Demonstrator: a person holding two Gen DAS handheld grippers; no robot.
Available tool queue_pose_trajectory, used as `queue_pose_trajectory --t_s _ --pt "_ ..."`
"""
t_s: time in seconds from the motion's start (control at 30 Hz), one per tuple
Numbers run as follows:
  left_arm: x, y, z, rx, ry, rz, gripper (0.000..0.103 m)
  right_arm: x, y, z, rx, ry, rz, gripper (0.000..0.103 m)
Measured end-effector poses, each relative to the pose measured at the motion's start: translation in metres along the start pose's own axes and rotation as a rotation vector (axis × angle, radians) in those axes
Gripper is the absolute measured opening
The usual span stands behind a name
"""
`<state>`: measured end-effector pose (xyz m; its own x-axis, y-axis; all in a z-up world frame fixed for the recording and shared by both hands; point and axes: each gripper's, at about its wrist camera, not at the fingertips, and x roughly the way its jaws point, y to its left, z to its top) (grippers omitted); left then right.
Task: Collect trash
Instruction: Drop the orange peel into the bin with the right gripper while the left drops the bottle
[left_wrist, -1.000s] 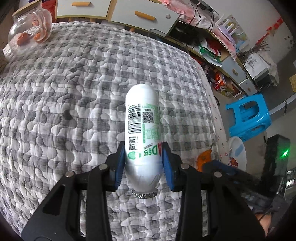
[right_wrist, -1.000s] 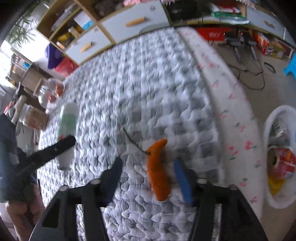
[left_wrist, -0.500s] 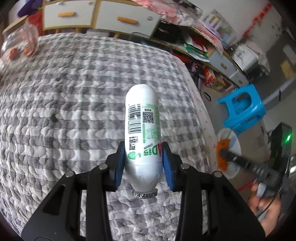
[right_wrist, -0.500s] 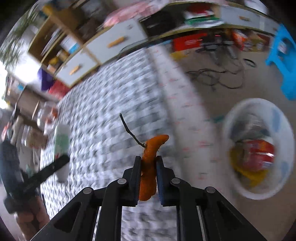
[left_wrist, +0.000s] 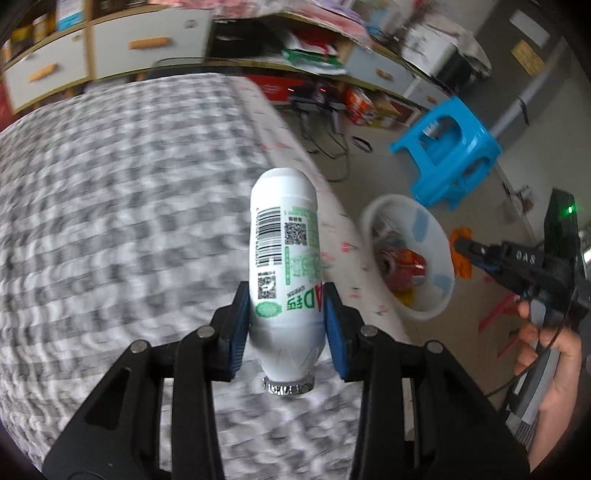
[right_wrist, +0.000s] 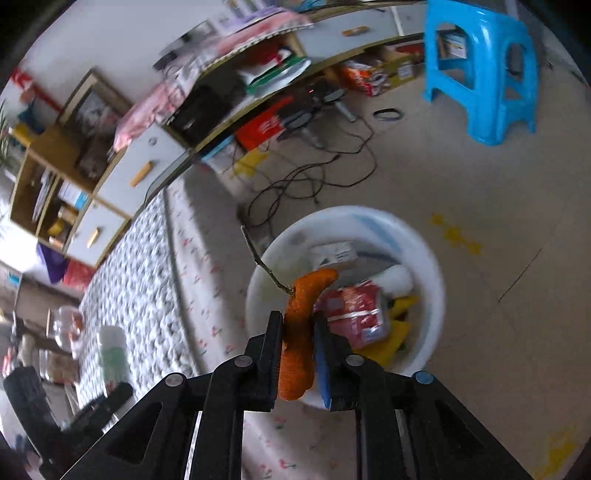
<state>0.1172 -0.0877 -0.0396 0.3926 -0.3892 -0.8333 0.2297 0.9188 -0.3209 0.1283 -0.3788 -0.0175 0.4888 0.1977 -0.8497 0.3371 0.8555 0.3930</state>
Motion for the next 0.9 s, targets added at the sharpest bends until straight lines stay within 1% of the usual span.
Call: queue_pose_trajectory --t_s 0.03,0.07,0.1,0.13,0.3,0.47,0.63,0.73,0.8,0.83,0.87,0.9 --pt "0.004 -0.006 0.001 0.012 0.006 -0.004 0.04 0.001 -0.005 0.002 0.01 0.0 0.006 0.032" --pt "0.01 -0.014 0.001 0.027 0.013 -0.009 0.04 0.003 -0.011 0.004 0.021 0.004 0.009 0.04" --pt "0.013 -0.019 0.002 0.035 0.017 -0.011 0.04 0.003 -0.015 0.005 0.033 -0.001 0.005 0.059" --pt "0.02 -0.028 0.004 0.049 0.026 -0.015 0.04 0.0 -0.02 0.005 0.041 -0.014 0.0 0.065" --pt "0.042 -0.061 0.014 0.107 0.052 -0.033 0.04 -0.015 -0.037 0.008 0.032 -0.038 -0.013 0.065" --pt "0.064 -0.09 0.023 0.156 0.077 -0.061 0.04 -0.028 -0.054 0.005 0.008 -0.052 -0.048 0.065" --pt "0.081 -0.113 0.029 0.203 0.09 -0.078 0.04 -0.037 -0.075 0.003 0.03 -0.073 -0.083 0.065" --pt "0.085 -0.126 0.034 0.234 0.077 -0.088 0.04 -0.043 -0.087 0.001 0.061 -0.083 -0.092 0.065" --pt "0.084 -0.133 0.035 0.274 0.044 -0.096 0.041 -0.046 -0.091 0.002 0.073 -0.094 -0.095 0.065" --pt "0.085 -0.135 0.036 0.286 0.029 -0.076 0.054 -0.049 -0.092 0.0 0.075 -0.098 -0.094 0.065" --pt "0.085 -0.134 0.036 0.286 0.018 -0.045 0.078 -0.05 -0.093 -0.001 0.077 -0.101 -0.093 0.066" --pt "0.084 -0.133 0.036 0.275 0.006 -0.022 0.085 -0.052 -0.094 -0.002 0.079 -0.105 -0.09 0.067"
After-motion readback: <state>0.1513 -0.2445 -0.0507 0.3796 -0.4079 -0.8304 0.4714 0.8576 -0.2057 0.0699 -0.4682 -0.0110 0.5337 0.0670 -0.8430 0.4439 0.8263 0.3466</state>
